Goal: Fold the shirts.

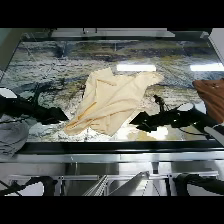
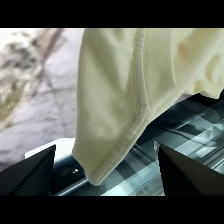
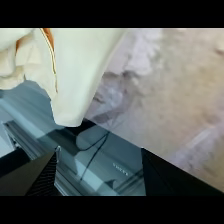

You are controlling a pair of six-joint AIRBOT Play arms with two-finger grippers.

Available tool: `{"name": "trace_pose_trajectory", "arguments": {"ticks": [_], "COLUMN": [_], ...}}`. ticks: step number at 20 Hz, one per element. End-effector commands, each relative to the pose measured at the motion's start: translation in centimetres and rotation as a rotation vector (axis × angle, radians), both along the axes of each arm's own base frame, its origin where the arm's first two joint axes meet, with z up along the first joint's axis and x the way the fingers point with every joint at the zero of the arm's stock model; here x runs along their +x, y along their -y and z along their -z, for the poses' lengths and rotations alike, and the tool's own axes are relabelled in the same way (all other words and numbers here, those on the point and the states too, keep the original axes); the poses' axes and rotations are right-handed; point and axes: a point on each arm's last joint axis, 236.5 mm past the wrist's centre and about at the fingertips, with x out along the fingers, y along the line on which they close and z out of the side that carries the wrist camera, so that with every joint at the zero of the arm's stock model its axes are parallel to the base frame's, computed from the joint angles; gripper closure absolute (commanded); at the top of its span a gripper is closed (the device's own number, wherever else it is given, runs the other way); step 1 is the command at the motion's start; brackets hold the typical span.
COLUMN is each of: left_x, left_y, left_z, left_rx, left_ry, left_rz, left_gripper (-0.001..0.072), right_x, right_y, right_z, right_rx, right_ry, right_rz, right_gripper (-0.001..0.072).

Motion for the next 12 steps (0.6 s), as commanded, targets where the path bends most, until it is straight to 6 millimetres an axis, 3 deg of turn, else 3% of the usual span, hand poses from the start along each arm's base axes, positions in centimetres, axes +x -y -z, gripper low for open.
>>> {"name": "trace_pose_trajectory", "arguments": {"ticks": [1, 4, 5, 6, 8, 10, 11, 12], "left_x": [-0.9, -0.6, 0.1, 0.9, 2.6, 3.4, 3.5, 3.3], "left_y": [2.1, 2.4, 2.4, 2.3, 2.1, 2.1, 2.1, 2.1], "left_z": [2.3, 3.4, 3.4, 3.2, 2.6, 2.3, 2.3, 2.4], "left_rx": [0.002, -0.005, -0.005, -0.002, 0.002, 0.005, 0.005, 0.004], "left_ry": [-0.061, -0.096, -0.089, -0.074, -0.038, -0.015, -0.009, -0.013], "left_rz": [0.073, 0.088, 0.090, 0.090, 0.090, 0.098, 0.103, 0.105], "left_gripper": [-0.0005, -0.0004, 0.0013, 0.0015, 0.0021, 0.0293, 0.0348, 0.0355], "right_x": [1.1, 2.5, 3.0, 3.5, 4.4, 5.5, 5.9, 6.2], "right_y": [-2.4, -3.5, -3.8, -3.9, -4.6, -5.3, -5.6, -5.8], "right_z": [2.8, 3.7, 3.7, 3.7, 3.2, 2.8, 2.7, 2.6], "right_rx": [-0.041, -0.029, -0.025, -0.021, -0.012, -0.002, 0.001, 0.005], "right_ry": [0.034, 0.014, 0.016, 0.021, 0.039, 0.059, 0.065, 0.066], "right_rz": [0.071, 0.048, 0.043, 0.043, 0.040, 0.046, 0.047, 0.047], "right_gripper": [0.0138, 0.0145, 0.0318, 0.0380, 0.0380, 0.0381, 0.0381, 0.0388]}}
